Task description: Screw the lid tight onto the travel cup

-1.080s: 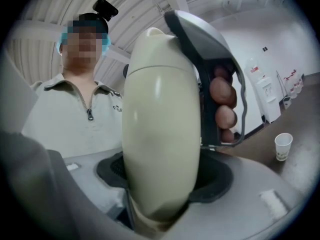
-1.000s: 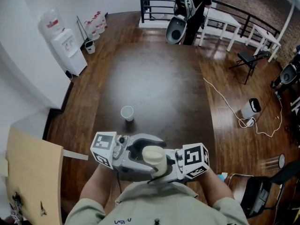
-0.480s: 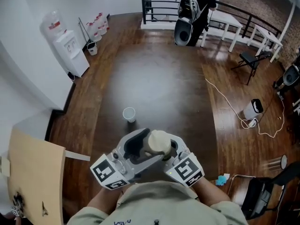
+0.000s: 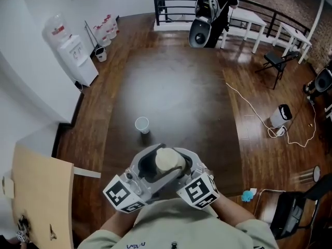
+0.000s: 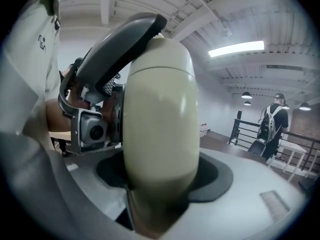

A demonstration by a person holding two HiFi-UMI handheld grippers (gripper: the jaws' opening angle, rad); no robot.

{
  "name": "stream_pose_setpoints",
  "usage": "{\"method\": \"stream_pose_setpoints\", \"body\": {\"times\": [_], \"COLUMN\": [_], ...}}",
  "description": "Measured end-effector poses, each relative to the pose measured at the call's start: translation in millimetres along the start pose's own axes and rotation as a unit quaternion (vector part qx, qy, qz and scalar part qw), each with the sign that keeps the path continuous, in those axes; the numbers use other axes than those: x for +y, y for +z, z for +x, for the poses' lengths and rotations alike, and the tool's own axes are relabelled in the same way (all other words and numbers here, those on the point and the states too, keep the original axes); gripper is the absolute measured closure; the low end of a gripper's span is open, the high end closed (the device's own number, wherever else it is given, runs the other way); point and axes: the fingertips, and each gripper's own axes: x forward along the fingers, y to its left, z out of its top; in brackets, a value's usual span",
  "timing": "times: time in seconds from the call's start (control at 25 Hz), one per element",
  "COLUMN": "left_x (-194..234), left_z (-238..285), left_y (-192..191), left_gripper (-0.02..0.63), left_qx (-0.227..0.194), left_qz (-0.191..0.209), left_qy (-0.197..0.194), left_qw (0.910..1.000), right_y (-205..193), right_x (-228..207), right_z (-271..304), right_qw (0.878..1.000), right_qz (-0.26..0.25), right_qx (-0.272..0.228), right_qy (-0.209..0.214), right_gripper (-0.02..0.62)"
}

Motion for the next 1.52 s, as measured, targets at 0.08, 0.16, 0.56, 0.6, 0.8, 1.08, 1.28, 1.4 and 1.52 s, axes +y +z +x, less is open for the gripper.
{"method": "stream_pose_setpoints", "body": {"times": [0.08,0.16,0.56,0.6,0.8,1.08,1.28,1.4,1.52], "left_x": [-1,-4,-24,-26,-37,-43,-35,-14,6], "left_z": [0,-1,-19,-20,-23,-23,-19,-11,-7], "left_y": [0,1,-7,-7,0,1,-2,-8,-17], "left_gripper": [0.319,0.317,0.304,0.304,0.304,0.304,0.301,0.286,0.261], "left_qx": [0.0,0.003,0.038,0.038,0.019,0.009,0.002,0.002,0.008], "left_qz": [-0.004,-0.012,-0.179,-0.195,-0.257,-0.276,-0.259,-0.227,-0.188], "left_qy": [-0.006,-0.022,-0.267,-0.288,-0.376,-0.413,-0.381,-0.296,-0.192], "left_qw": [1.0,0.9997,0.9462,0.9366,0.8902,0.8679,0.8874,0.9277,0.9632], "right_y": [-1,0,1,3,18,21,15,9,-1], "right_x": [3,11,87,93,110,114,105,82,51], "right_z": [-3,-5,-43,-48,-68,-76,-67,-50,-28], "right_qw": [1.0,0.999,0.903,0.889,0.826,0.81,0.837,0.885,0.937], "right_qz": [0.001,0.008,0.128,0.141,0.179,0.183,0.181,0.178,0.164], "right_qx": [0.004,0.007,0.019,0.013,-0.021,-0.027,-0.022,-0.016,-0.002], "right_qy": [0.012,0.048,0.409,0.436,0.534,0.557,0.515,0.43,0.309], "right_gripper": [0.293,0.293,0.295,0.294,0.293,0.295,0.293,0.293,0.293]}}
